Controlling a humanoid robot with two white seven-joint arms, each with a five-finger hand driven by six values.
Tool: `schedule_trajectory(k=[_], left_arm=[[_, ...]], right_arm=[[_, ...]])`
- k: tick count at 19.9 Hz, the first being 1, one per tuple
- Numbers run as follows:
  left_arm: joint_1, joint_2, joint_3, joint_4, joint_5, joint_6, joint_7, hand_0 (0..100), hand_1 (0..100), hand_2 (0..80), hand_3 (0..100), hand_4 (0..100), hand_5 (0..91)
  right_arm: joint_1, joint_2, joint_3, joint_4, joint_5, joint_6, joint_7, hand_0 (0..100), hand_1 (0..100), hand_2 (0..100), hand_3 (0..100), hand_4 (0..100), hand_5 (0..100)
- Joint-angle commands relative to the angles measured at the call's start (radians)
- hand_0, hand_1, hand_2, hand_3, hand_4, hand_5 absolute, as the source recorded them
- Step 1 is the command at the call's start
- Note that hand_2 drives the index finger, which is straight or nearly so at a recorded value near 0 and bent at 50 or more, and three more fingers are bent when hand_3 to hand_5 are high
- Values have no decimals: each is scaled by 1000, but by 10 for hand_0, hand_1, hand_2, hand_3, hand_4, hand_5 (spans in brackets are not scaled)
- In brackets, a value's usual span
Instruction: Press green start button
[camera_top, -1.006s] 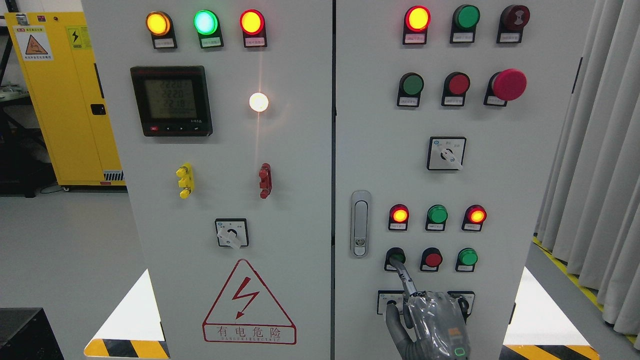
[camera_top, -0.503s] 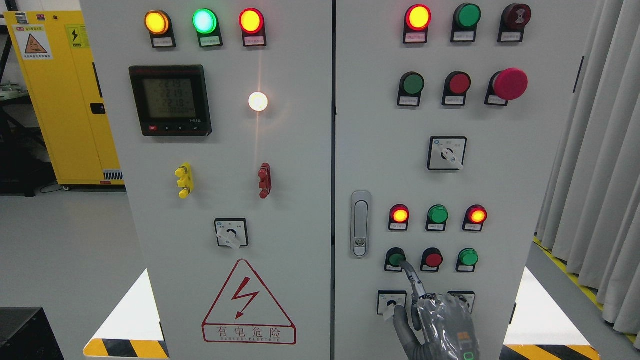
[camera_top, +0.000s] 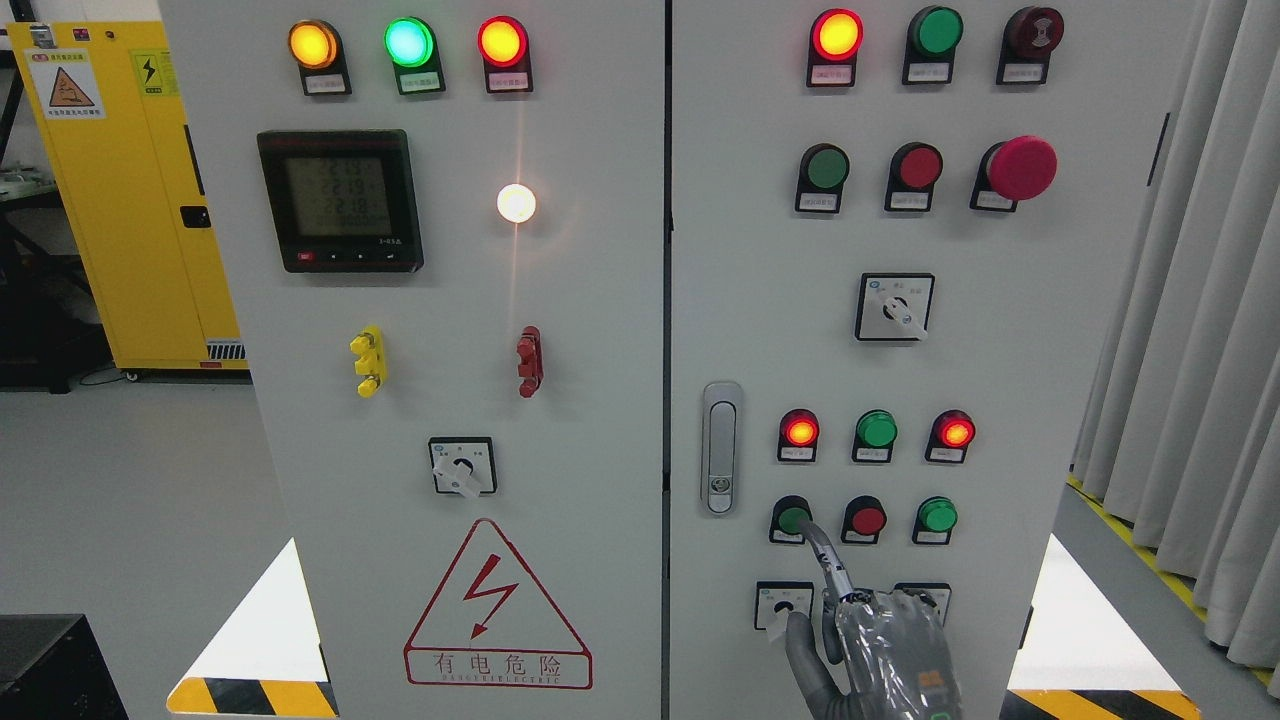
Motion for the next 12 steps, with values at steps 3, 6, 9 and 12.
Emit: schedule_trajectory(k=[3,6,9,12], left_arm=[[0,0,0,0,1,0,-1,120,556,0,0,0,0],[0,0,1,0,1,0,-1,120,556,0,0,0,0],[0,0,0,0,1,0,-1,120,556,0,0,0,0],[0,0,-1,0,-1,0,-1,120,556,0,0,0,0]], right_arm=[[51,10,51,-112,-112,10,0,771,858,20,1000,1000,1000],[96,24,79,-132,-330,12,9,778,843,28,991,1000,1000],[143,23,82,-143,-563,7,44,750,811,44,679,764,852],[183,21,82,-152,-785,7,87,772,764,11,241,245,280]])
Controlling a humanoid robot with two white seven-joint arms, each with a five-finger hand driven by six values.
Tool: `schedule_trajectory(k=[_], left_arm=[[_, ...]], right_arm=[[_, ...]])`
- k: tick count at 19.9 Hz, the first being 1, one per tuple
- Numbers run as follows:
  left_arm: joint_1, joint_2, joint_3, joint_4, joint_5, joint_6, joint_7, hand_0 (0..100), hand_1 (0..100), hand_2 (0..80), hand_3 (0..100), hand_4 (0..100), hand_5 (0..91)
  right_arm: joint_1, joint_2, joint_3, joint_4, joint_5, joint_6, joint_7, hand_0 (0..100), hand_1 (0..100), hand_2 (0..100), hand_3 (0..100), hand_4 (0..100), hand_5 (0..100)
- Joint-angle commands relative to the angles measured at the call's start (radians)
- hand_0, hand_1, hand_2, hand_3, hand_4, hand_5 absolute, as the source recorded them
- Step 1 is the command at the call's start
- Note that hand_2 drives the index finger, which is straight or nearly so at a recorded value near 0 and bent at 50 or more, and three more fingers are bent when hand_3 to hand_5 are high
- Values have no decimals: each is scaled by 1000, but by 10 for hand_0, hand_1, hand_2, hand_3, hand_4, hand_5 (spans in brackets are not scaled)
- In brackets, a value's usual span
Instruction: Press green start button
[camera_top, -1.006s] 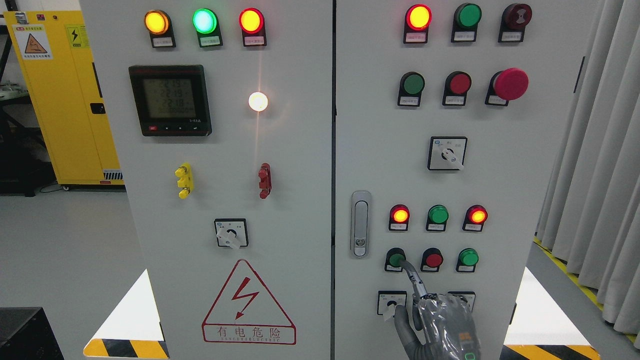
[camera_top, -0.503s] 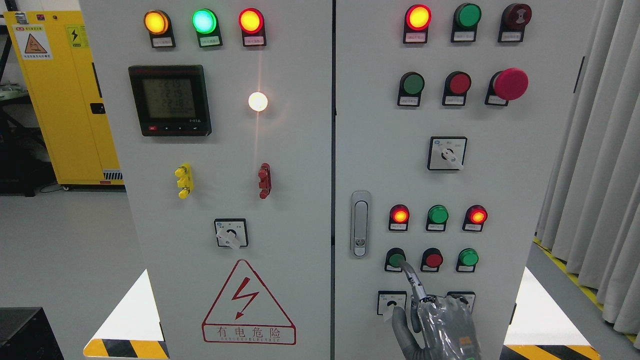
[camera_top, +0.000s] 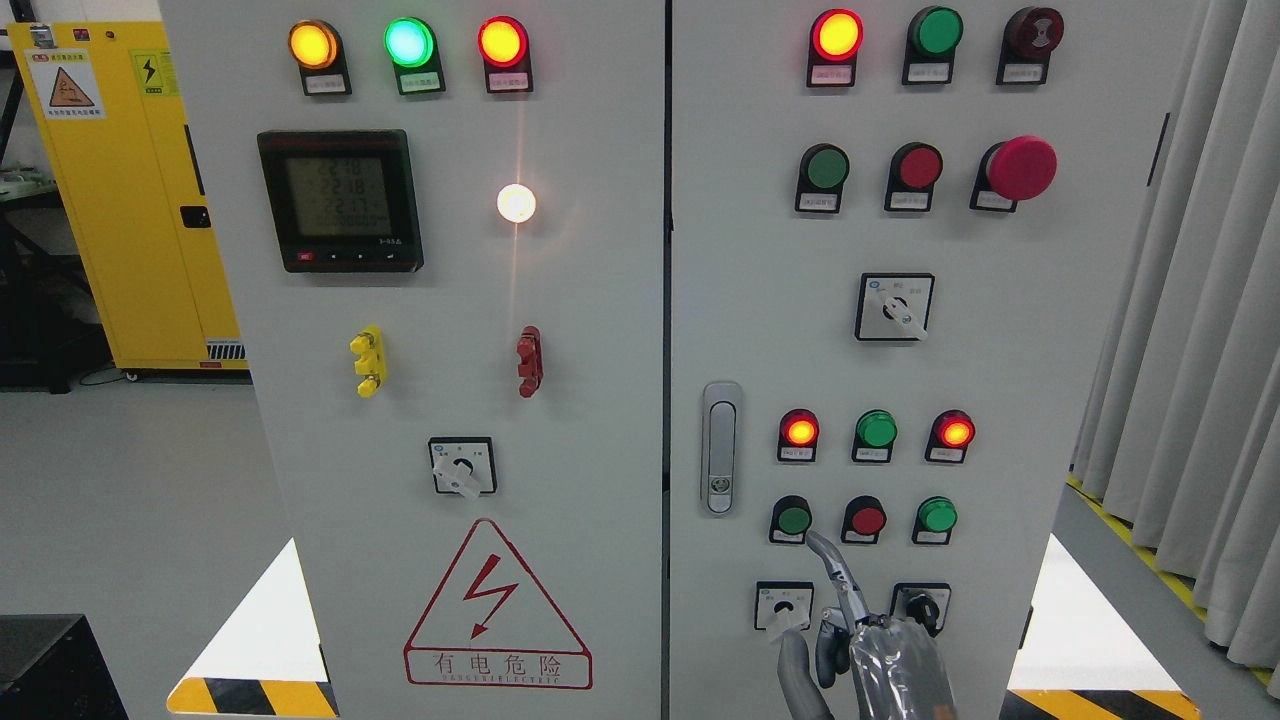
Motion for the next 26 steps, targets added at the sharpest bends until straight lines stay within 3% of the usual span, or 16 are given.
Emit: schedule_trajectory(k=[1,2,4,11,26], left_arm=[[0,0,0,0,0,0,-1,120,556,0,0,0,0],[0,0,0,0,0,0,-1,120,556,0,0,0,0],[0,0,0,0,-1,0,-1,120,556,0,0,0,0],[0,0,-1,0,0,0,-1,120,556,0,0,0,0],[0,0,0,0,0,0,-1,120,556,0,0,0,0]], right_arm=[[80,7,35,-71,-397,-3,43,743,737,0,146,137,159],[90,7,34,-78,-431,-3,50,736,701,0,41,26,28],[100,7,34,-85,-467,-4,61,699,660,0,0,0,0],[130,5,71,-96,-496,5,61,642,546,0,0,0,0],[134,4,71,-99,-493,6,61,459,554,0,0,0,0]])
